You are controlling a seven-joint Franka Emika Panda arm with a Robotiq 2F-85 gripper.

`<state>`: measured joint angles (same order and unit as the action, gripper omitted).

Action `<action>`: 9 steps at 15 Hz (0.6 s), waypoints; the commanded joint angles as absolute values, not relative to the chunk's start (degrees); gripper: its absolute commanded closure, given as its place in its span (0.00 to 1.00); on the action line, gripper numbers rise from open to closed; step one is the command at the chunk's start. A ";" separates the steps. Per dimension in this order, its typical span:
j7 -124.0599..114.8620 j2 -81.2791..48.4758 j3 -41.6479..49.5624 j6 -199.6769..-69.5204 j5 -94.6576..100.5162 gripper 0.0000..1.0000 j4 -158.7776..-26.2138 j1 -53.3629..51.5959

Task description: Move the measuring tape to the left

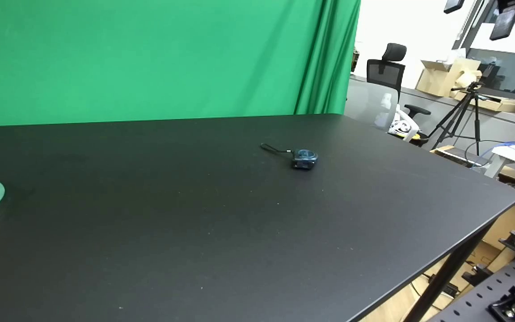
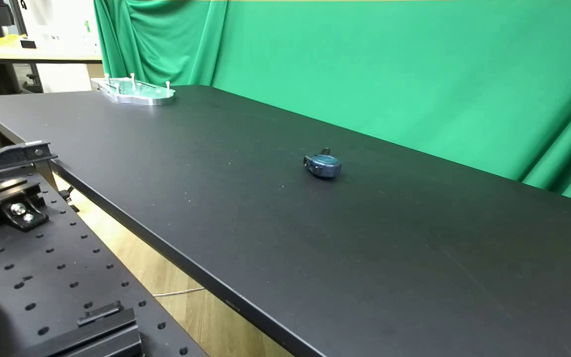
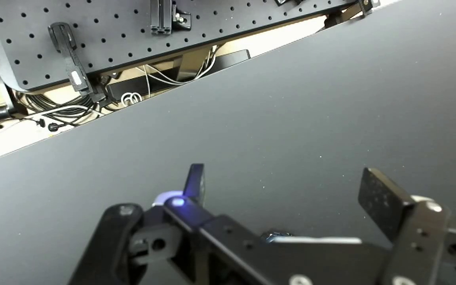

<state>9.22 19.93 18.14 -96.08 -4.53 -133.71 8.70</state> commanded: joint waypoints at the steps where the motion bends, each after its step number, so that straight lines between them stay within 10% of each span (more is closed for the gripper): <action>1: 9.62 19.72 16.93 -95.88 -4.88 0.00 -133.56 10.07; 9: 9.73 19.64 16.52 -95.88 -4.82 0.00 -133.63 10.36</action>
